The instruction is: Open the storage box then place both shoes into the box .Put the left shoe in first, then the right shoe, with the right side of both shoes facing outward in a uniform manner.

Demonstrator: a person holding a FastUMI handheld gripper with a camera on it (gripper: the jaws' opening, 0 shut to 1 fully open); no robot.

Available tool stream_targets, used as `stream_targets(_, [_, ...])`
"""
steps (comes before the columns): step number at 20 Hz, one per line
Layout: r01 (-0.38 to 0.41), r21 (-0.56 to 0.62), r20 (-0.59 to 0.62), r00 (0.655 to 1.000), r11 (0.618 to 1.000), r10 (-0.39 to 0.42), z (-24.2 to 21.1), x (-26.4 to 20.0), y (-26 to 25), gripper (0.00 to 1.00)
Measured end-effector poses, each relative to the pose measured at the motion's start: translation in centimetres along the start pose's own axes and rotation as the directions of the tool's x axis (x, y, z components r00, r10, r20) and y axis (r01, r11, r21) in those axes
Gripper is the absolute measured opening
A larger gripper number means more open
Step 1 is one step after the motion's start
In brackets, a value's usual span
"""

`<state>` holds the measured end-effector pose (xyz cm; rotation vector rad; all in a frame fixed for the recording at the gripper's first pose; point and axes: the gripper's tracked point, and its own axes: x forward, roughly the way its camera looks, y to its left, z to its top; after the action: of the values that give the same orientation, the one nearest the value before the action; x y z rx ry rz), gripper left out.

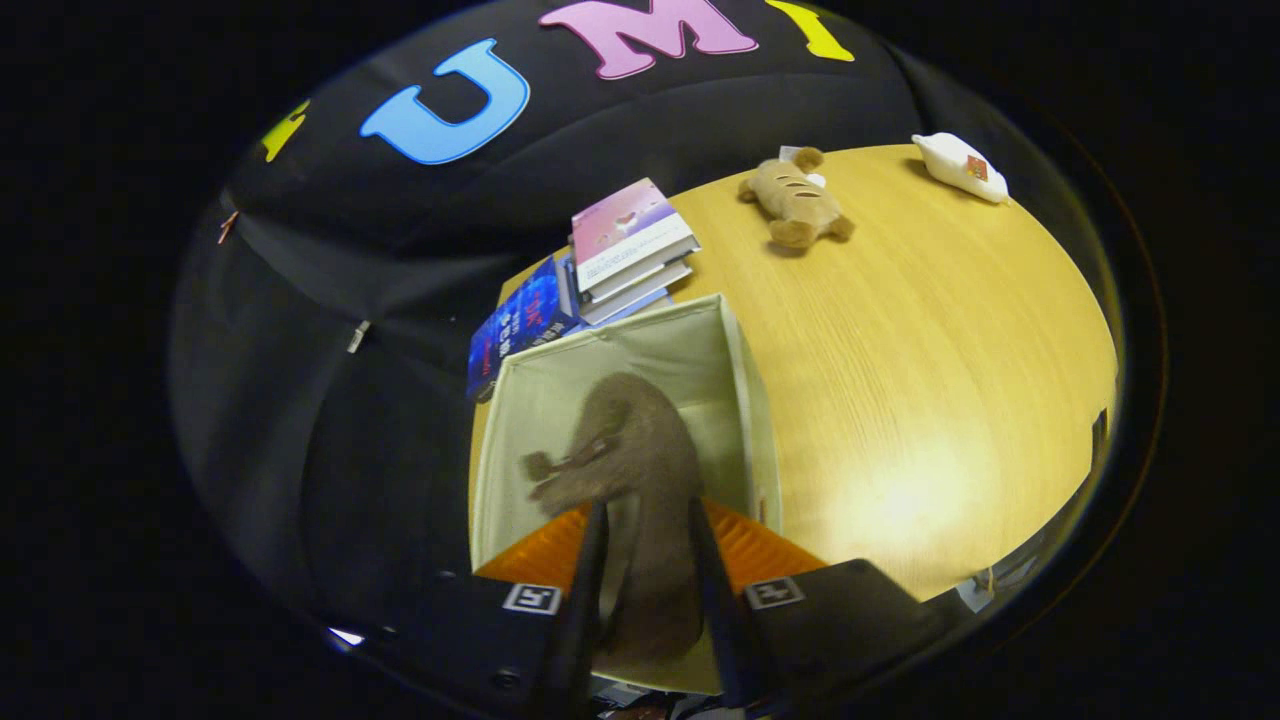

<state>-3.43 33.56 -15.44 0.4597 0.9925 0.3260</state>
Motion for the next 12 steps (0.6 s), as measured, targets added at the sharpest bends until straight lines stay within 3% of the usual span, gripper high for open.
stream_targets(1, [-0.020, -0.036, 0.020, 1.000, 0.999, 0.020, 0.2, -0.8, 0.7, 0.63])
stream_targets(4, [-0.041, -0.151, 0.088, 0.995, 0.988, 0.055, 1.3, -3.8, 1.0, 0.98])
stream_targets(12, [0.014, -0.243, 0.224, 0.974, 0.970, 0.042, 4.8, -10.7, -5.8, 0.99])
